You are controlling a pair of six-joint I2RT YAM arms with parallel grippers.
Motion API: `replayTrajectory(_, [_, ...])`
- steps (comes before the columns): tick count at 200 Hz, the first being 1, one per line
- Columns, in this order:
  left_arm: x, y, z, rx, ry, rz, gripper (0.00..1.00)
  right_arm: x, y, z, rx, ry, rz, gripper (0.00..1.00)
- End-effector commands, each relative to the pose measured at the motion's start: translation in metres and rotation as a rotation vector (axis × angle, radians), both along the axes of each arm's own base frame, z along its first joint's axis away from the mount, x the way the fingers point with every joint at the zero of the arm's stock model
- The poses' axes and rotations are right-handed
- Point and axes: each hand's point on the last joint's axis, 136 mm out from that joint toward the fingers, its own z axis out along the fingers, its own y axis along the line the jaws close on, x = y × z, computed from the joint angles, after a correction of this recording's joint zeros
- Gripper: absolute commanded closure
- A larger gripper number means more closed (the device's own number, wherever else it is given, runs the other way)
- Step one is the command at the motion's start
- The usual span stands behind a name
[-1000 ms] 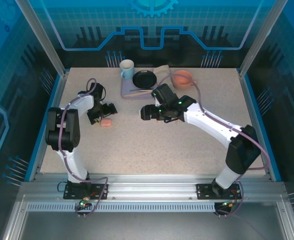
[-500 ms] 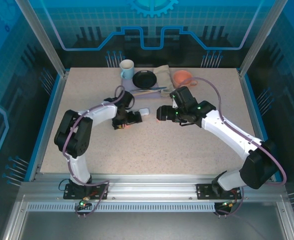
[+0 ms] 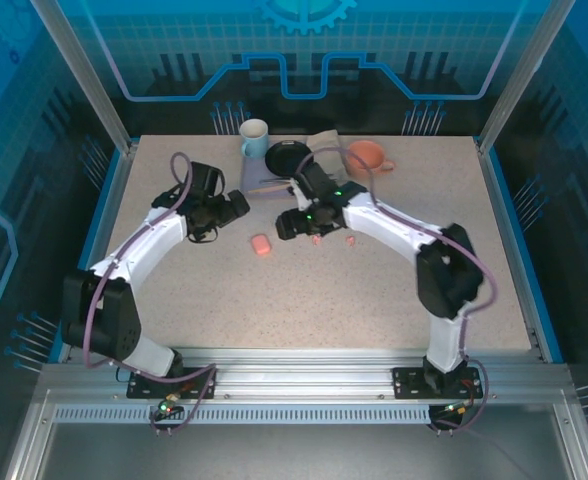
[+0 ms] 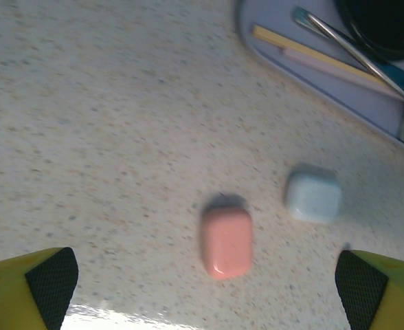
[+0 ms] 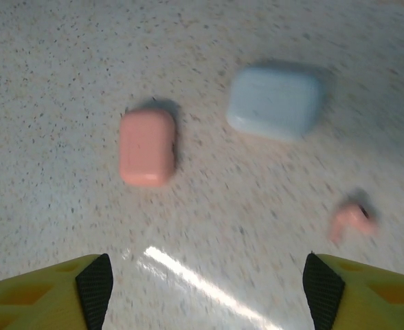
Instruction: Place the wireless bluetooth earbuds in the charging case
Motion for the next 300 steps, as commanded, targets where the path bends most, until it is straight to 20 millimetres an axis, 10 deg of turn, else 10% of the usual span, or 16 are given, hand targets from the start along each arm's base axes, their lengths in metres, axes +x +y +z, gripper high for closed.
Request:
replayTrajectory(1, [-0.010, 0.021, 0.000, 0.005, 0.032, 0.035, 0.01, 0.001, 0.038, -0.017, -0.034, 0.024, 0.123, 0.24])
replayTrajectory(47, [-0.013, 0.055, 0.004, -0.032, 0.021, 0.130, 0.01, 0.017, 0.082, -0.062, -0.113, 0.065, 0.181, 0.27])
replayTrajectory(94, [-0.014, 0.072, 0.013, -0.067, -0.020, 0.194, 0.01, 0.014, 0.084, -0.087, -0.267, 0.053, 0.134, 0.28])
replayTrajectory(204, [-0.015, 0.066, 0.028, -0.123, -0.073, 0.177, 0.01, -0.019, 0.085, -0.081, -0.315, 0.072, 0.051, 0.62])
replayTrajectory(237, [-0.015, 0.058, 0.031, -0.165, -0.084, 0.148, 0.01, -0.038, 0.066, -0.060, -0.314, 0.064, -0.013, 0.63])
replayTrajectory(300, [-0.012, 0.024, 0.032, -0.239, -0.099, 0.057, 0.01, -0.086, -0.039, -0.062, -0.387, 0.110, -0.191, 0.63])
